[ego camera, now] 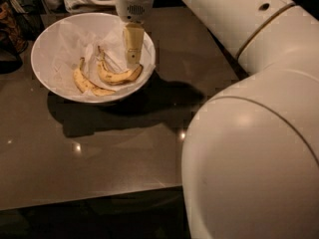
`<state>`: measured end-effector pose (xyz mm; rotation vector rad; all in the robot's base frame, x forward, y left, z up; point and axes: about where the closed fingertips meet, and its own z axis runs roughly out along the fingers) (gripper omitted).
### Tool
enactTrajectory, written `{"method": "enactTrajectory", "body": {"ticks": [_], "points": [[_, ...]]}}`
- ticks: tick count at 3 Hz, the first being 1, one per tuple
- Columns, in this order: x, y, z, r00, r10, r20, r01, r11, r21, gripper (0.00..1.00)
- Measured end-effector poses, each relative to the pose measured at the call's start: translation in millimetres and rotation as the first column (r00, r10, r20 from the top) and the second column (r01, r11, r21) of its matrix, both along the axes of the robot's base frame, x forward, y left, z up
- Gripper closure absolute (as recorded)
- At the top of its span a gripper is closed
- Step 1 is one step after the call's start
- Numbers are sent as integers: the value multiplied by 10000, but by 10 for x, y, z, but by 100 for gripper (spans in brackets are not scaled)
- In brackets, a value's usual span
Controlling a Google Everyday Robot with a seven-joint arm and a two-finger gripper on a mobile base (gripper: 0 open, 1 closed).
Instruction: Pick banana from white bowl
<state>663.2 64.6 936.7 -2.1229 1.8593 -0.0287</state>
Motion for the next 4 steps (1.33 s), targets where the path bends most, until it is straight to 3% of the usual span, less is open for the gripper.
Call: {"method": "enactTrajectory", "body": {"ticks": [3, 4], "points": [[-53, 90, -166, 9997, 12, -257, -8, 9999, 163, 0], [-99, 3, -111, 9999, -135, -102, 138, 9995, 268, 0]]}}
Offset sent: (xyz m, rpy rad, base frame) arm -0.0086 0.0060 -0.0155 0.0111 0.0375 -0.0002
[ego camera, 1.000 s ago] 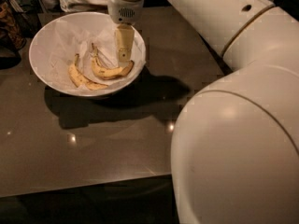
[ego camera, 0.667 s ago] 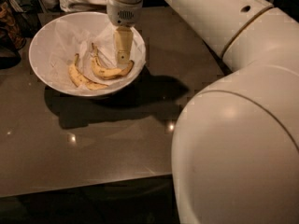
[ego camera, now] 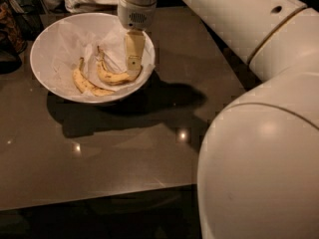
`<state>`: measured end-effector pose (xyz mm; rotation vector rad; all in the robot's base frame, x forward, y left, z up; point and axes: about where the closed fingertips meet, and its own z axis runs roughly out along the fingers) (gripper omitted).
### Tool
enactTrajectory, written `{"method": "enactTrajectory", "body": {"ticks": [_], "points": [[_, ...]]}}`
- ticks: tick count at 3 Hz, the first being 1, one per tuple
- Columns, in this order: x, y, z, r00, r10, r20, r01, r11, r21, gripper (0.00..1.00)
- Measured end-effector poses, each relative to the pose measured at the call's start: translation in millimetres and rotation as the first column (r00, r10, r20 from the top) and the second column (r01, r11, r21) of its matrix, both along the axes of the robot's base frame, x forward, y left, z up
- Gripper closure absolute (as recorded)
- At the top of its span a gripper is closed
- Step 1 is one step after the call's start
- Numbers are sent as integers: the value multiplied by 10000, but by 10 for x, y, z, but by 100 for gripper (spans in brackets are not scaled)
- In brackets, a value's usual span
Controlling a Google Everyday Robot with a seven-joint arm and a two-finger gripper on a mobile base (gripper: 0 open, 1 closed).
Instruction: Pick banana from white bowl
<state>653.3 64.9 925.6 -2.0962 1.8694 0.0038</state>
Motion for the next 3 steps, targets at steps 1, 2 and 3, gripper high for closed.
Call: {"method": "enactTrajectory", "body": {"ticks": [1, 2, 3], "points": [[-113, -53, 93, 9997, 49, 239, -51, 9999, 94, 8], [-172, -69, 137, 9994, 96, 342, -99, 9999, 100, 8], [-158, -29, 154, 9990, 242, 376, -241, 9997, -35, 9]]}}
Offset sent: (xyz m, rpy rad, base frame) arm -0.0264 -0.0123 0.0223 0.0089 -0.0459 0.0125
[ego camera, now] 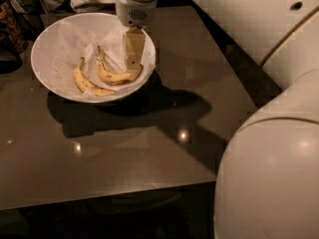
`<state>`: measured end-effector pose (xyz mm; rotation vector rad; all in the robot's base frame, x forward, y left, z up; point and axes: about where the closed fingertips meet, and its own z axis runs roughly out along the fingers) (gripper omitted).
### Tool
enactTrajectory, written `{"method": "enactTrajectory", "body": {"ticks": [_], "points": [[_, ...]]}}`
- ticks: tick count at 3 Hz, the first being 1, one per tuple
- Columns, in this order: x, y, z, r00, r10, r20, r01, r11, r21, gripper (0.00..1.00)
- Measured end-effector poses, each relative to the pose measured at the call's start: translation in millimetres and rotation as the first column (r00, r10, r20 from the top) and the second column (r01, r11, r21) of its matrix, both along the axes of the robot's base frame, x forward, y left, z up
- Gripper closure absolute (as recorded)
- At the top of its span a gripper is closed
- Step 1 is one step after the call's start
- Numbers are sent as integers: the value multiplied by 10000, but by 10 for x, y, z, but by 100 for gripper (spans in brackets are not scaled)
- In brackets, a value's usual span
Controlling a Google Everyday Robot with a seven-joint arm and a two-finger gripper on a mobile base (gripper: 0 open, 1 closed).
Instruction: Pick banana from white bowl
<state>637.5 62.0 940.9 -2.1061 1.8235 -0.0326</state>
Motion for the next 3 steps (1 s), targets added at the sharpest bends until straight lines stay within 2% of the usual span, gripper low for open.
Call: {"method": "enactTrajectory", "body": {"ticks": [2, 3], "points": [[127, 75, -77, 9996, 85, -253, -91, 9996, -250, 12], [163, 85, -116, 9993, 62, -370, -72, 9996, -272, 19]]}}
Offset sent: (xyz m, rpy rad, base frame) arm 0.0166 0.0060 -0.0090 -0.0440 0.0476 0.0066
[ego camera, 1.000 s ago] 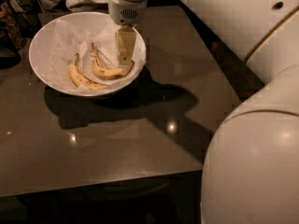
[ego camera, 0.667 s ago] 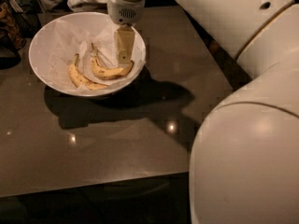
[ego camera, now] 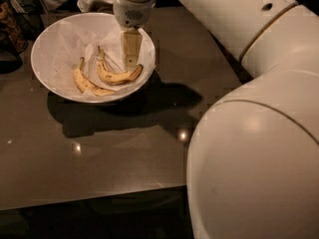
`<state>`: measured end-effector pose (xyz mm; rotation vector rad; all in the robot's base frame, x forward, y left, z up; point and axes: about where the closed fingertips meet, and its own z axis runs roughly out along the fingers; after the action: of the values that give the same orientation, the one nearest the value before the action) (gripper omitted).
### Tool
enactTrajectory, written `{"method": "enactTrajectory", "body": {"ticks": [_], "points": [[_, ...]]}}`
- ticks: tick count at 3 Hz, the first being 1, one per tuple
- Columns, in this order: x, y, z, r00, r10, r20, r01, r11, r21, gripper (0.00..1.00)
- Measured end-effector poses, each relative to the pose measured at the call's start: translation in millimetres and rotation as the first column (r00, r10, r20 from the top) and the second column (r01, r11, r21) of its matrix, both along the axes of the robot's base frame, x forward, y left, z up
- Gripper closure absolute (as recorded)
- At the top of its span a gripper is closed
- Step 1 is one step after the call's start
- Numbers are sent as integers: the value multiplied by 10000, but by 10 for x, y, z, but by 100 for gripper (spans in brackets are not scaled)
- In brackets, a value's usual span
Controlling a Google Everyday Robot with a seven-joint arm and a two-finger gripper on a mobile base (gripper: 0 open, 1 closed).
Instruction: Pick banana from white bowl
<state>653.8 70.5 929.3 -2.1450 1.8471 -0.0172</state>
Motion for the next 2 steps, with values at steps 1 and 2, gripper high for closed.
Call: {"method": "enactTrajectory", "body": {"ticks": [1, 2], "points": [[27, 14, -34, 10000, 7, -93, -8, 10000, -17, 30], [43, 45, -71, 9998, 77, -187, -78, 10000, -57, 36]]}}
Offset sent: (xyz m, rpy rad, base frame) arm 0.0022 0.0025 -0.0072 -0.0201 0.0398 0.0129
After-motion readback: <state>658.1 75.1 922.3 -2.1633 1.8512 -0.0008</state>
